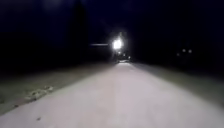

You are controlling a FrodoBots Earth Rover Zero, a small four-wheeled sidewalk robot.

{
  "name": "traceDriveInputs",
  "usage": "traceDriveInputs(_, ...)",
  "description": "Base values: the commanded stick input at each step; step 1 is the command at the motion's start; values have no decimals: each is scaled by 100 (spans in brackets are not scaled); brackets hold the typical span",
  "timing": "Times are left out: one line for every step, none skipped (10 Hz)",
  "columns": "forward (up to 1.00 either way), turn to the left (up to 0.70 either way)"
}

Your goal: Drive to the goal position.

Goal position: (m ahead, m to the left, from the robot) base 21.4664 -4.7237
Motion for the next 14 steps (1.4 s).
traceDriveInputs(100, -1)
traceDriveInputs(100, 0)
traceDriveInputs(100, 0)
traceDriveInputs(100, 0)
traceDriveInputs(100, 0)
traceDriveInputs(100, 0)
traceDriveInputs(100, 0)
traceDriveInputs(100, 0)
traceDriveInputs(100, 0)
traceDriveInputs(100, -2)
traceDriveInputs(100, -13)
traceDriveInputs(100, -29)
traceDriveInputs(100, -40)
traceDriveInputs(100, -37)
